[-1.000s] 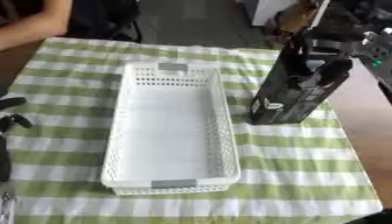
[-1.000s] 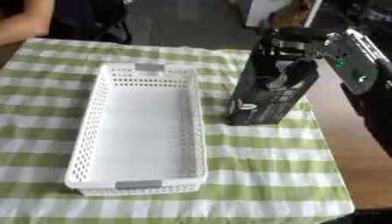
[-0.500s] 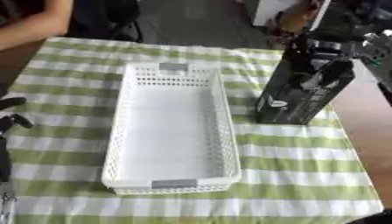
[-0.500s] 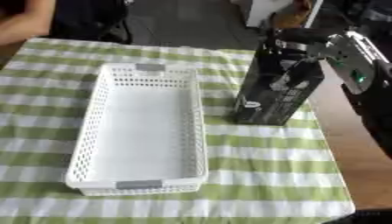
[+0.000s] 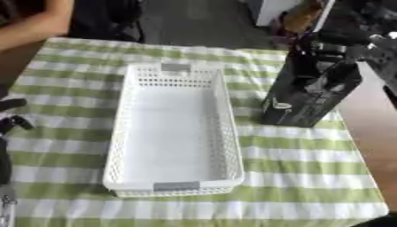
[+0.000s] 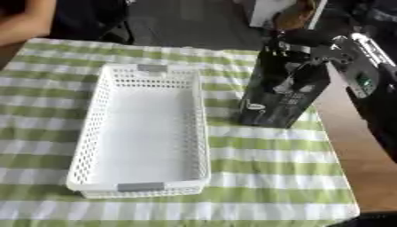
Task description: Pick up objects on the table and place them in the box.
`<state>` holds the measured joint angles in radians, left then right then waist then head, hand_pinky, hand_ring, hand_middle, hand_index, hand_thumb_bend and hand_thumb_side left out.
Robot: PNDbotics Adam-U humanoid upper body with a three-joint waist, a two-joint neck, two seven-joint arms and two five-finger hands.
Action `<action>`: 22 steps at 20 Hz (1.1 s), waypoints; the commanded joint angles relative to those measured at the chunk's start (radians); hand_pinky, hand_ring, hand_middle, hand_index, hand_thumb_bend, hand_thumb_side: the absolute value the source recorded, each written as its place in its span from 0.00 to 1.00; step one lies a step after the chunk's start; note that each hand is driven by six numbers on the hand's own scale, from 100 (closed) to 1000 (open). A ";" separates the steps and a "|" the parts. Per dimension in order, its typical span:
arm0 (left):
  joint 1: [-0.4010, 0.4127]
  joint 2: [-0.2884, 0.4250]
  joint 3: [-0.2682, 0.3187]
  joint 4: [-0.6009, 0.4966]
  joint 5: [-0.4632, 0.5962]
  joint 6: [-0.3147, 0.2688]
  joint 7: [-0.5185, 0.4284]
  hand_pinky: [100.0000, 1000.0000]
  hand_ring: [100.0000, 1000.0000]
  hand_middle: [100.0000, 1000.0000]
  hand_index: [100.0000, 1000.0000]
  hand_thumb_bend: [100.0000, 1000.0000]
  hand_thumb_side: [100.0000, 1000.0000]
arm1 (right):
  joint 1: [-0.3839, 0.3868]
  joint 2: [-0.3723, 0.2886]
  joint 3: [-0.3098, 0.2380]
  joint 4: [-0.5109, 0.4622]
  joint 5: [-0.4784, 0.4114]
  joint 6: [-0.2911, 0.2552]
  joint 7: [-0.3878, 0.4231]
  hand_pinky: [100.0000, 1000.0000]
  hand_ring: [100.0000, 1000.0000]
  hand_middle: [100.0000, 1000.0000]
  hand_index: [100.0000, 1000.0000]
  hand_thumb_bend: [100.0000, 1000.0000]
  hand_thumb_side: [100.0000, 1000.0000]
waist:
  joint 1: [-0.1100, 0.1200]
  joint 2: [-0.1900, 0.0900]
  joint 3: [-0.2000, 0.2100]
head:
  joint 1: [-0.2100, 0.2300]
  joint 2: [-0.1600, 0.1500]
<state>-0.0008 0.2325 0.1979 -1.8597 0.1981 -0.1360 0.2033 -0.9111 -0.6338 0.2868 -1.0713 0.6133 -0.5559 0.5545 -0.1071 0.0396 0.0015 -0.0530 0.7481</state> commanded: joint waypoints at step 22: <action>-0.003 0.017 0.000 -0.009 -0.004 0.000 0.000 0.24 0.53 0.68 0.60 0.00 1.00 | -0.070 -0.029 -0.086 -0.245 -0.045 -0.061 0.004 0.13 0.35 0.32 0.47 0.00 0.45 | 0.006 -0.014 -0.001 | 0.013 -0.016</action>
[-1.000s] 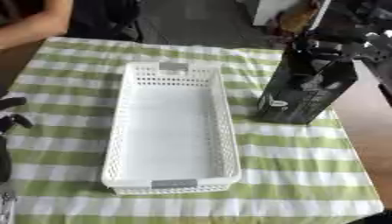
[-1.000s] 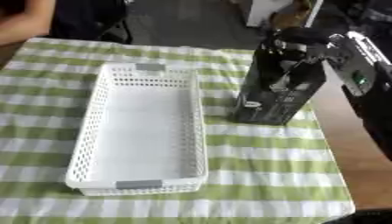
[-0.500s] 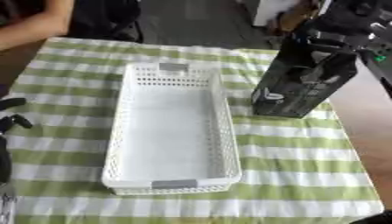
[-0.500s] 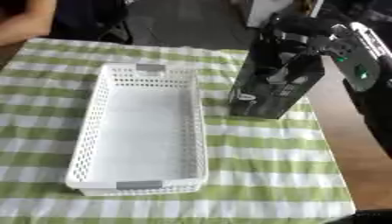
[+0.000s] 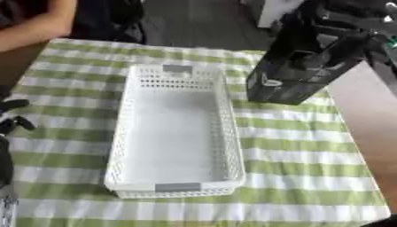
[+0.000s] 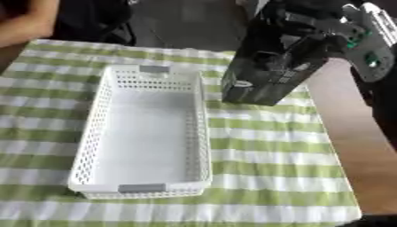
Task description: Pick up objects on the table and place them in the box.
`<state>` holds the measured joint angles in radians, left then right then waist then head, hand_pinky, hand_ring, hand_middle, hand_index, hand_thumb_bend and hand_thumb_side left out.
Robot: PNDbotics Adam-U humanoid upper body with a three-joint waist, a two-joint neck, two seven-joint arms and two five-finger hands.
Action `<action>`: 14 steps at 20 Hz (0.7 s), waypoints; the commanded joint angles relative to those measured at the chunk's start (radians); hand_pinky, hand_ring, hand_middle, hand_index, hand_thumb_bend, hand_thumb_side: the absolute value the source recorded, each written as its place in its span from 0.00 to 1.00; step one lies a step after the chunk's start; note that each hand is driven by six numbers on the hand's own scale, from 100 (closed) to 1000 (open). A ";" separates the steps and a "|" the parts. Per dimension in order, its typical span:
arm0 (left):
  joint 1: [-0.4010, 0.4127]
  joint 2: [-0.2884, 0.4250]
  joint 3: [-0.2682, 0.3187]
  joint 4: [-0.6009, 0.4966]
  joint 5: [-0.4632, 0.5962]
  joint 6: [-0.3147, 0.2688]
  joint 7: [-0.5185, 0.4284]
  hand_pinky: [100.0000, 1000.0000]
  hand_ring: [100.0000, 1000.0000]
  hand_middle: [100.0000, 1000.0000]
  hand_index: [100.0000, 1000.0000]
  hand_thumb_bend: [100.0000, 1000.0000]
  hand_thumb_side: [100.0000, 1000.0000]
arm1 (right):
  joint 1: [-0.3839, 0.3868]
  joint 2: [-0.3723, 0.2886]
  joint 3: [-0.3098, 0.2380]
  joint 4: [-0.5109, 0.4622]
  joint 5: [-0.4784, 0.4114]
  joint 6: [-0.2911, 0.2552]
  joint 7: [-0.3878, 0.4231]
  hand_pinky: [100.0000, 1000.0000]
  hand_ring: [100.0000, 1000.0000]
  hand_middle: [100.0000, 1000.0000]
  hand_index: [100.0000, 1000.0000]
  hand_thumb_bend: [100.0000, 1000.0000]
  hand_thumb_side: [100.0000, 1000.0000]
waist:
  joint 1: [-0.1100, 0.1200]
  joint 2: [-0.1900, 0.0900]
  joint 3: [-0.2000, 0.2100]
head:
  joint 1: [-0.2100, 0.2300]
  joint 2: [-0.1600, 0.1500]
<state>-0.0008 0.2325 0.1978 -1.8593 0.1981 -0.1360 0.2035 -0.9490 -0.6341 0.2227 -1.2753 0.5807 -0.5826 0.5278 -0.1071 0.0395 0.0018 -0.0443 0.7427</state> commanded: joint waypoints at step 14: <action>-0.002 0.017 0.000 -0.009 -0.003 0.000 0.000 0.24 0.53 0.68 0.60 0.00 1.00 | -0.072 0.005 0.000 -0.128 -0.047 -0.033 0.026 0.00 0.22 0.29 0.43 0.00 0.46 | 0.006 -0.014 -0.001 | 0.003 -0.011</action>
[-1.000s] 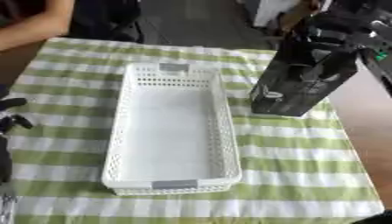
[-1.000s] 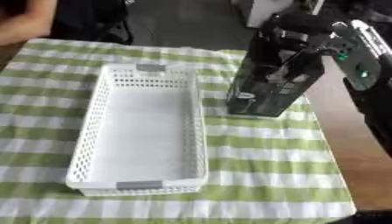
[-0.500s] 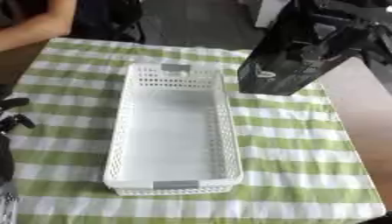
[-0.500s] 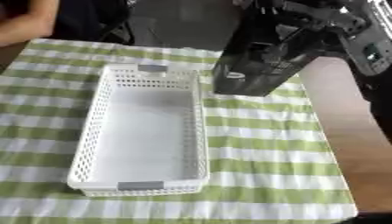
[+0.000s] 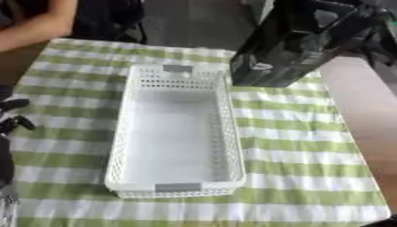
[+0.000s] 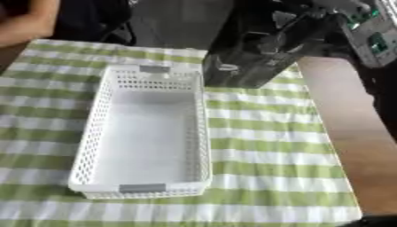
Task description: Pick up objects on the table and place them in the box.
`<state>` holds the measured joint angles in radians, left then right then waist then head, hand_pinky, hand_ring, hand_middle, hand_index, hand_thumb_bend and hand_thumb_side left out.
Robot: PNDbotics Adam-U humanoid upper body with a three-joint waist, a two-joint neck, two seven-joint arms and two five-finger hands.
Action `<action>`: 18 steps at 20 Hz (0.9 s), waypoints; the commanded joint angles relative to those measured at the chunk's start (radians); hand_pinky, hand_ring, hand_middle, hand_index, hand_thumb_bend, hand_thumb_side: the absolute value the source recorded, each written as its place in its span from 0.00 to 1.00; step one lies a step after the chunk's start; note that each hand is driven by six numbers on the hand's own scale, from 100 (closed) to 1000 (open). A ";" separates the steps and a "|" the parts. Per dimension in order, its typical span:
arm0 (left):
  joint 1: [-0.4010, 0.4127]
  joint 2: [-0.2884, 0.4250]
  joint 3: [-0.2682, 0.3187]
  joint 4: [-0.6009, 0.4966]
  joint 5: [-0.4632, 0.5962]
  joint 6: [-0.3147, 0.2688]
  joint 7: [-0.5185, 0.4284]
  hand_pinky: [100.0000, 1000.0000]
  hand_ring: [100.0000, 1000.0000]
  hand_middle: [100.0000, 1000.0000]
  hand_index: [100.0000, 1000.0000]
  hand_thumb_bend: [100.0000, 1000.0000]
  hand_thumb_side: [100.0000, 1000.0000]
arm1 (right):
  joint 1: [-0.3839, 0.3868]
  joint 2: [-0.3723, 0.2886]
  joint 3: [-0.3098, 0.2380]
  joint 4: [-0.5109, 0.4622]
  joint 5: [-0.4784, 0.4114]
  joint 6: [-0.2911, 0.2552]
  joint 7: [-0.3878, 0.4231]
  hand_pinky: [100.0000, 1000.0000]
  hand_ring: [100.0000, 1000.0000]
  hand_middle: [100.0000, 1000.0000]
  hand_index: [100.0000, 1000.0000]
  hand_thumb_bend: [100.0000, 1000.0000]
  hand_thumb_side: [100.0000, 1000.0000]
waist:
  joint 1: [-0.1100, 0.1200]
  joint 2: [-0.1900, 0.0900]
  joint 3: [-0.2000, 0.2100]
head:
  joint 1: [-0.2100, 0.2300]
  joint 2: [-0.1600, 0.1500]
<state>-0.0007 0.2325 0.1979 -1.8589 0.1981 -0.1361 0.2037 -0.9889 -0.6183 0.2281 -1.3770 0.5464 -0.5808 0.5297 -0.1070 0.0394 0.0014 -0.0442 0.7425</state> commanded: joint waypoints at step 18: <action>-0.001 0.016 -0.002 -0.005 -0.002 0.001 -0.004 0.24 0.53 0.68 0.59 0.00 1.00 | -0.110 0.074 0.046 -0.094 -0.060 -0.053 0.053 0.00 0.22 0.29 0.43 0.00 0.47 | 0.007 -0.016 0.002 | -0.002 -0.011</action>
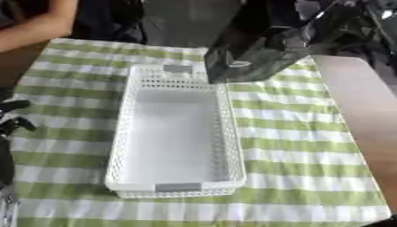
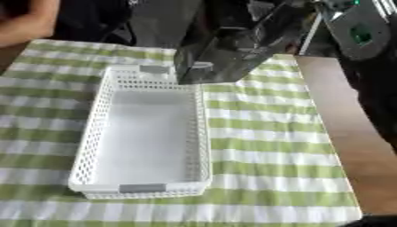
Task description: Pick up objects on the table and place them in the box.
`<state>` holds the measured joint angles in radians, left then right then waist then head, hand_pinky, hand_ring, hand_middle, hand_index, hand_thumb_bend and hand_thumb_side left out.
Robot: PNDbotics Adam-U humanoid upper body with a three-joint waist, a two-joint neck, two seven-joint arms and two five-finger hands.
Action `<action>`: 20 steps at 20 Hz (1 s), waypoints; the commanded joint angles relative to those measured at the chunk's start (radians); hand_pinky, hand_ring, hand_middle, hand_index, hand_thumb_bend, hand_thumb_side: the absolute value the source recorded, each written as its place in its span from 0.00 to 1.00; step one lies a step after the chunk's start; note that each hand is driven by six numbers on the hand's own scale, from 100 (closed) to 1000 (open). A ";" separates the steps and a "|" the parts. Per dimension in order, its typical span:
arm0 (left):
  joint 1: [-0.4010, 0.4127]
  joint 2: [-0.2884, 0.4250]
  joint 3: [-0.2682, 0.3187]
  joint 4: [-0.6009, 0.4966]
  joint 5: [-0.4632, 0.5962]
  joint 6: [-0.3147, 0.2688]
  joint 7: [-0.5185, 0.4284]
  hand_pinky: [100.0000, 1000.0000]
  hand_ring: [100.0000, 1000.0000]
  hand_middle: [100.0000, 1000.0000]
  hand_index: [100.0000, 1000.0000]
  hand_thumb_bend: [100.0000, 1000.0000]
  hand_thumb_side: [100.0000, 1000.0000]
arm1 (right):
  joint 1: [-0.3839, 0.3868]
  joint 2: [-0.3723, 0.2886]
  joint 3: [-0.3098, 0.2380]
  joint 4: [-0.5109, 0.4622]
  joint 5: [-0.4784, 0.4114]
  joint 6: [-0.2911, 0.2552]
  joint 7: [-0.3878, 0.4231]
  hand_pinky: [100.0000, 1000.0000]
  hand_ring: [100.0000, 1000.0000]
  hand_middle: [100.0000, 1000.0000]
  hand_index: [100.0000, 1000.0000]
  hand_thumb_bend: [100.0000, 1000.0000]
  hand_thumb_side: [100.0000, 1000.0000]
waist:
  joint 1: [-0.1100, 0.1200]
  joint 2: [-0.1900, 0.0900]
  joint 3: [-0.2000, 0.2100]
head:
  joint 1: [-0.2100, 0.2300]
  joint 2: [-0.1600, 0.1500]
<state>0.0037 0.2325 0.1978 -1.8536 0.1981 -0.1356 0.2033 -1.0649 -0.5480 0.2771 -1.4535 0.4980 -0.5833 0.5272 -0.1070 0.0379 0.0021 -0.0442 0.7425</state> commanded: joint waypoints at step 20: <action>-0.015 0.010 -0.010 -0.008 0.002 0.002 -0.012 0.24 0.53 0.68 0.59 0.00 1.00 | -0.123 0.208 0.067 0.072 -0.045 -0.102 0.134 0.00 0.23 0.29 0.44 0.00 0.44 | 0.013 -0.007 0.020 | -0.021 -0.014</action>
<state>-0.0023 0.2321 0.1916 -1.8521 0.1985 -0.1327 0.1959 -1.1557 -0.3385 0.3501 -1.3800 0.4598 -0.5686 0.5419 -0.1058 0.0406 0.0209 -0.0464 0.7423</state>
